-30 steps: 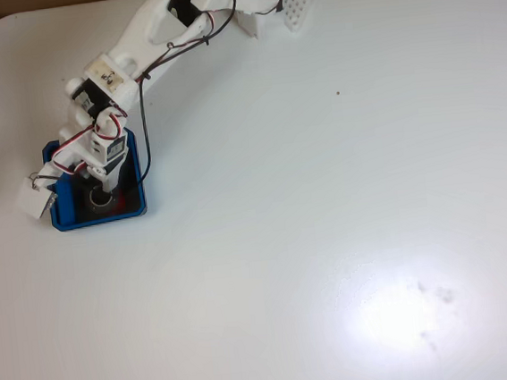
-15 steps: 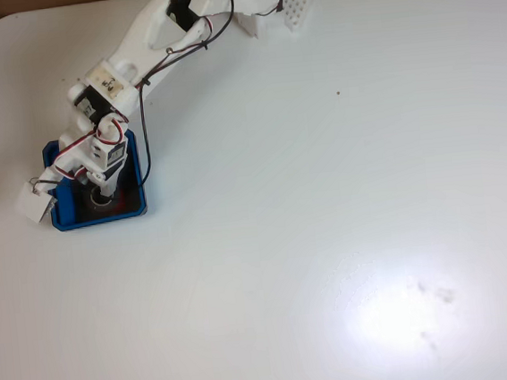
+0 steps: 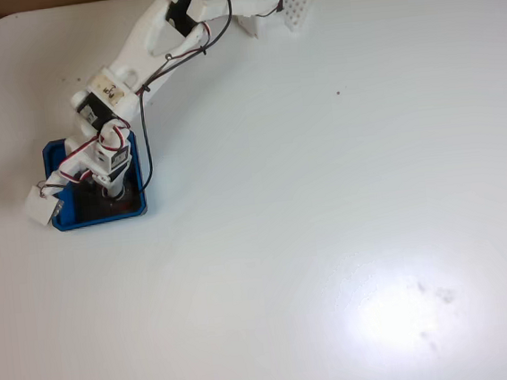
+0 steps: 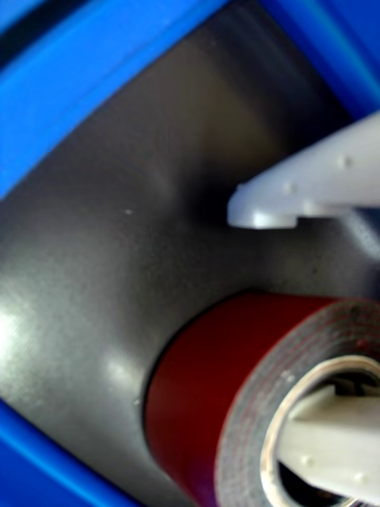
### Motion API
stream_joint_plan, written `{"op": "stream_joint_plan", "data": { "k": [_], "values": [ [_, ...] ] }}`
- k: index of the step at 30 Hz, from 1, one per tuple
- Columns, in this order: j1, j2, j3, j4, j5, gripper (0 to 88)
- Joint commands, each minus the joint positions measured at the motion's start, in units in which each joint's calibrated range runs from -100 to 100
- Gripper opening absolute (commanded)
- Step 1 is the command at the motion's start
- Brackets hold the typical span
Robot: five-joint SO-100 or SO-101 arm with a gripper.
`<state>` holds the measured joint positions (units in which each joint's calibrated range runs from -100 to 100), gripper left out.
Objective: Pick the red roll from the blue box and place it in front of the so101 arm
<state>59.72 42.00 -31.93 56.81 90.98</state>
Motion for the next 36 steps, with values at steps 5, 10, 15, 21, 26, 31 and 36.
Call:
{"op": "stream_joint_plan", "data": {
  "k": [5, 10, 15, 21, 26, 31, 36],
  "values": [
    [0.2, -0.4, -3.3, -1.0, 0.4, 15.6],
    [0.3, -0.8, -3.2, -1.0, 0.4, 15.5],
    [0.3, -0.9, -3.2, -0.9, 0.4, 10.6],
    [0.4, -1.0, -3.1, -0.9, 0.4, 0.5],
    [0.6, -1.7, -2.8, -0.2, 0.1, 0.5],
    [0.8, -8.5, -0.6, 0.0, 0.0, 0.5],
    [1.3, -19.6, 8.7, 0.0, 0.0, 0.5]
  ]
}}
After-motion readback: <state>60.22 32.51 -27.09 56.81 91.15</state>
